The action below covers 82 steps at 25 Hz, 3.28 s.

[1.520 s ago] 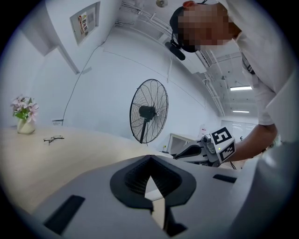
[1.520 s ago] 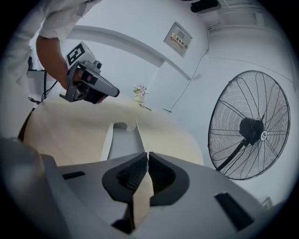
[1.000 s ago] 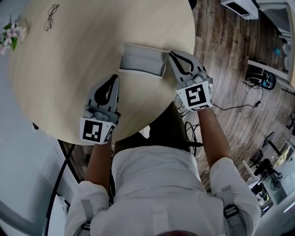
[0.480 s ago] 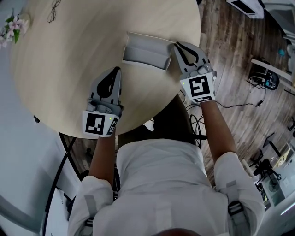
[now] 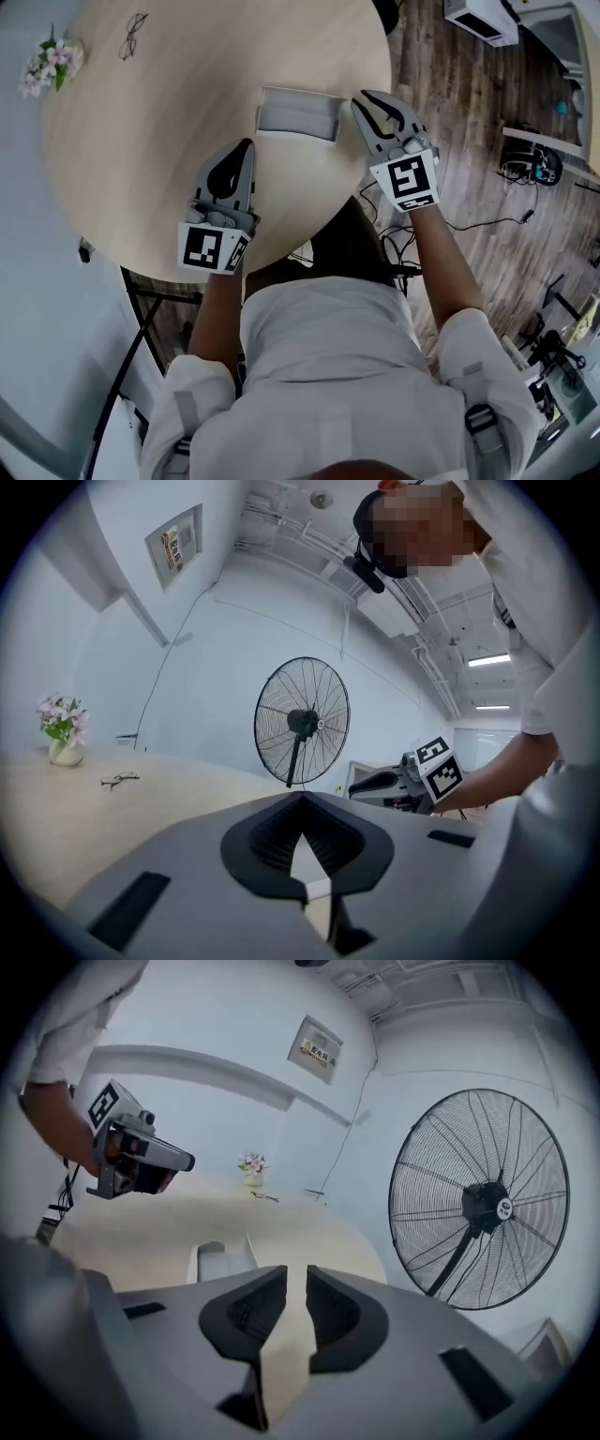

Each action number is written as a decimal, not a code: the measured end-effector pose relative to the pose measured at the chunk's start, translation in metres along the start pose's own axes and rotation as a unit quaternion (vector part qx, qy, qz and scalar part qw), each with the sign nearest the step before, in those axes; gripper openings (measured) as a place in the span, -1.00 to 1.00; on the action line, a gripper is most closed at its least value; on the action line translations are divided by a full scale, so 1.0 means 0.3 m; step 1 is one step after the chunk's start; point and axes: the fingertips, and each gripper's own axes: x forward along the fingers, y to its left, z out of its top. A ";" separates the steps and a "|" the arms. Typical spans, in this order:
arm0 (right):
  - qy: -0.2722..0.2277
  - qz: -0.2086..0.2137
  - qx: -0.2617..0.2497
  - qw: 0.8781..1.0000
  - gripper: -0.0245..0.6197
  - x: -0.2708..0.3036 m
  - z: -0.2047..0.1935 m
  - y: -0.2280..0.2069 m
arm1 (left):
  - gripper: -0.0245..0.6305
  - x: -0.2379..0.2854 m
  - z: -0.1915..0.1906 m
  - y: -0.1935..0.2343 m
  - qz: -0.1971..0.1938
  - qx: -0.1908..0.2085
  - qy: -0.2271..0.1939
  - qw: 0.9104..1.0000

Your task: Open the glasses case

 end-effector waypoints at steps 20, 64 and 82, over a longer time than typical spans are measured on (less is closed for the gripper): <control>-0.154 -0.161 0.082 0.971 -0.80 -0.707 0.673 0.317 | -0.89 -0.551 0.387 -0.077 -0.128 0.074 -0.052 0.988; -0.203 -0.103 0.293 0.929 -0.84 -1.316 0.318 1.125 | -0.89 -1.329 0.127 -0.554 -0.093 0.056 -0.005 0.994; -0.183 -0.139 0.268 0.935 -0.85 -1.300 0.542 1.303 | -0.89 -1.461 0.153 -0.492 -0.170 0.028 -0.006 0.985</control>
